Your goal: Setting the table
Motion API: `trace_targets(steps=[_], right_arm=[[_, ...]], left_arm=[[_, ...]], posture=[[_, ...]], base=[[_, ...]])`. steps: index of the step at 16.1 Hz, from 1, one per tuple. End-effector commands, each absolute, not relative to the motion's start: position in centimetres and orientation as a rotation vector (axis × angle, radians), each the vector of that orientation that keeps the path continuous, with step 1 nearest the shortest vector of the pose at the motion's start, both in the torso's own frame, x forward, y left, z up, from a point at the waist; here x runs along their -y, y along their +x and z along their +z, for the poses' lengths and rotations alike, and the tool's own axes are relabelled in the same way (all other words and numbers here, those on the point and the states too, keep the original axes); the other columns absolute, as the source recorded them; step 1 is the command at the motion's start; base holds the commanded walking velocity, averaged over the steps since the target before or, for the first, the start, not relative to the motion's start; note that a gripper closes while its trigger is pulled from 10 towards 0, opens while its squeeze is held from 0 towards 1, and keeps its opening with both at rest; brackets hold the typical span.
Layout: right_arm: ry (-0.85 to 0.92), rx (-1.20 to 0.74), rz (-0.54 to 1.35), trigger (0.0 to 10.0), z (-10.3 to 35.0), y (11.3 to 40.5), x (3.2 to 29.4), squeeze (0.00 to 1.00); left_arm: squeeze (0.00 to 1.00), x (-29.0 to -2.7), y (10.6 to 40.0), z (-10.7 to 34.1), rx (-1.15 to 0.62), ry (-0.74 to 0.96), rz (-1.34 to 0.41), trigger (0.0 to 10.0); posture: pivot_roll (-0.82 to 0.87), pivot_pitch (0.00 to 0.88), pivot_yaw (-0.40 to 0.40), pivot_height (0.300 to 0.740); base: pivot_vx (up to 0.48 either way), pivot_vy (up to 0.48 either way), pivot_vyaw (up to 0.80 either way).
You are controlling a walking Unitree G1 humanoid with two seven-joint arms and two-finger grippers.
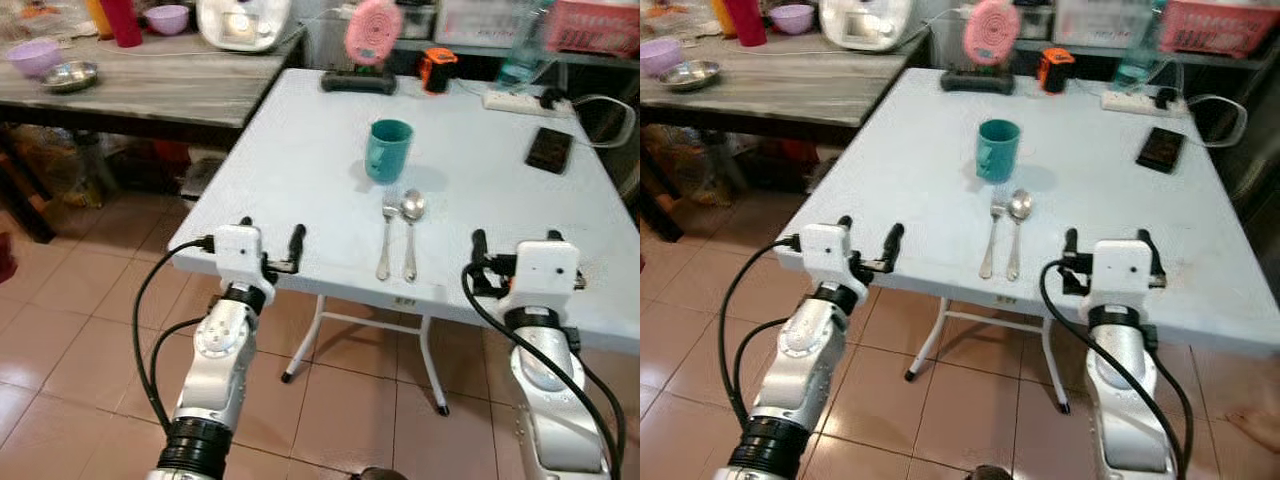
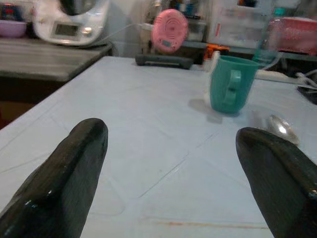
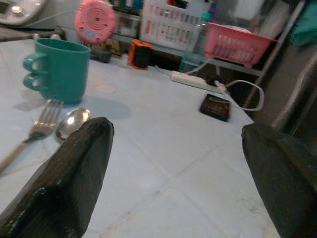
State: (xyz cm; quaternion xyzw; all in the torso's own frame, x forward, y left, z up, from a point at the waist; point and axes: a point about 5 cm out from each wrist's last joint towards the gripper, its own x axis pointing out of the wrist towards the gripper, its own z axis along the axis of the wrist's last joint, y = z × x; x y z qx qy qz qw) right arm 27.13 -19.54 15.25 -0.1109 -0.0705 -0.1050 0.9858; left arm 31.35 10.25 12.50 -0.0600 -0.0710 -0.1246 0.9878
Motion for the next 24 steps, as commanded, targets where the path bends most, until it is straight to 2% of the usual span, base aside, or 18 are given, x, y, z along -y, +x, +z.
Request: trace_targets(steps=[1, 7, 11, 19, 24], right_arm=[[-0.217, 0.136, -0.214, 10.0, 15.0, 27.1, 19.6, 0.0], [-0.224, 0.138, -0.185, 10.0, 14.9, 27.1, 19.1, 0.0], [-0.223, 0.142, -0.186, 10.0, 15.0, 27.0, 19.0, 0.0], [-0.22, 0.143, -0.185, 10.0, 15.0, 27.0, 19.0, 0.0], [-0.224, 0.138, -0.182, 10.0, 14.9, 26.9, 19.0, 0.0]], left_arm=[[0.0, -9.9, 31.5, 12.9, 0.157, -0.13, -0.272, 10.0], [0.0, -9.5, 31.5, 12.7, 0.154, -0.147, -0.289, 10.0], [0.0, -9.3, 31.4, 12.7, 0.156, -0.145, -0.305, 10.0], [0.0, -9.0, 31.2, 12.7, 0.161, -0.151, -0.326, 10.0], [0.0, -8.9, 31.0, 12.5, 0.149, -0.155, -0.333, 10.0]], posture=[[-0.31, 0.102, 0.016, 0.74], [-0.31, 0.105, 0.017, 0.74], [-0.32, 0.108, 0.019, 0.74], [-0.32, 0.112, 0.019, 0.74], [-0.32, 0.119, 0.015, 0.74]], base=[[0.0, 0.0, -0.46], [0.229, 0.0, 0.0], [0.125, 0.298, 0.0], [0.327, 0.288, -0.05], [0.128, 0.0, 0.0]])
